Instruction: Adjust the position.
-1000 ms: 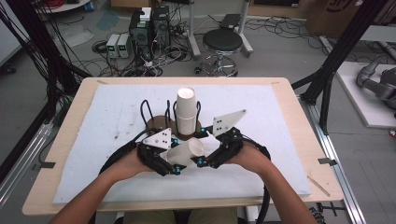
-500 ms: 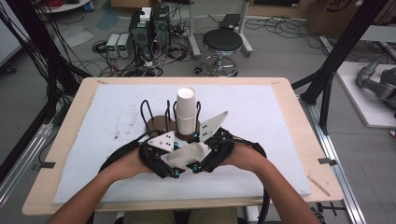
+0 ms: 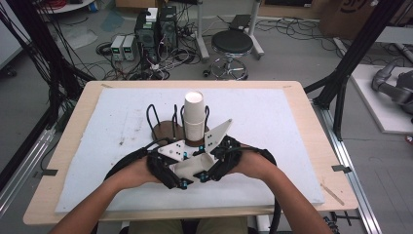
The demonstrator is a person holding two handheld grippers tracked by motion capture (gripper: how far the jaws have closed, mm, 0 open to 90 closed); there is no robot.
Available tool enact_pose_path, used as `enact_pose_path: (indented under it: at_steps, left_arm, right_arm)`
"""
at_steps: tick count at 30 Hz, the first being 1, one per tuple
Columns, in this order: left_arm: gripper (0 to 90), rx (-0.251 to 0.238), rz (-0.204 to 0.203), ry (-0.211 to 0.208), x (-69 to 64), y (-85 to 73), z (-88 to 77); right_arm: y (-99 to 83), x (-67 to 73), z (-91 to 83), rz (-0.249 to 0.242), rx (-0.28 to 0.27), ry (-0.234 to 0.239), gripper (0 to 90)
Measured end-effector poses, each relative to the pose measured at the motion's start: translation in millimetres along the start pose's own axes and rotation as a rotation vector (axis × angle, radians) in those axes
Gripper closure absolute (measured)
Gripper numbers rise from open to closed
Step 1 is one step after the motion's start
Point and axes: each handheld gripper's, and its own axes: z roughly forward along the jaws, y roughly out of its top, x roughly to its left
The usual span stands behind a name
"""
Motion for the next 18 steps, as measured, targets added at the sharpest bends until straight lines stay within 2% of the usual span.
enact_pose_path:
  at_steps: [6, 10, 12, 15, 18]
  left_arm:
    - [30.3, 0.014, -0.003, -0.009, -0.5, 0.0, 1.5]
    - [29.9, 0.016, -0.006, -0.001, 0.0, -0.1, 1.5]
    - [28.7, -0.009, -0.015, 0.005, 0.3, -0.8, 1.0]
    - [19.8, -0.062, -0.038, 0.024, 0.4, -3.1, -1.0]
    - [19.0, -0.106, -0.05, 0.045, 0.7, -8.2, -1.9]
  right_arm:
    - [-0.7, 1.2, 1.5, -0.008, 0.019, 0.008, 34.6]
    - [-0.5, 2.5, 1.7, -0.015, 0.025, -0.007, 35.5]
    - [-0.7, 3.3, 0.6, -0.008, 0.025, -0.012, 35.6]
    - [-1.9, 3.1, -2.2, -0.005, 0.01, -0.02, 35.6]
    - [-5.1, 2.5, -6.4, 0.006, -0.022, -0.026, 35.6]
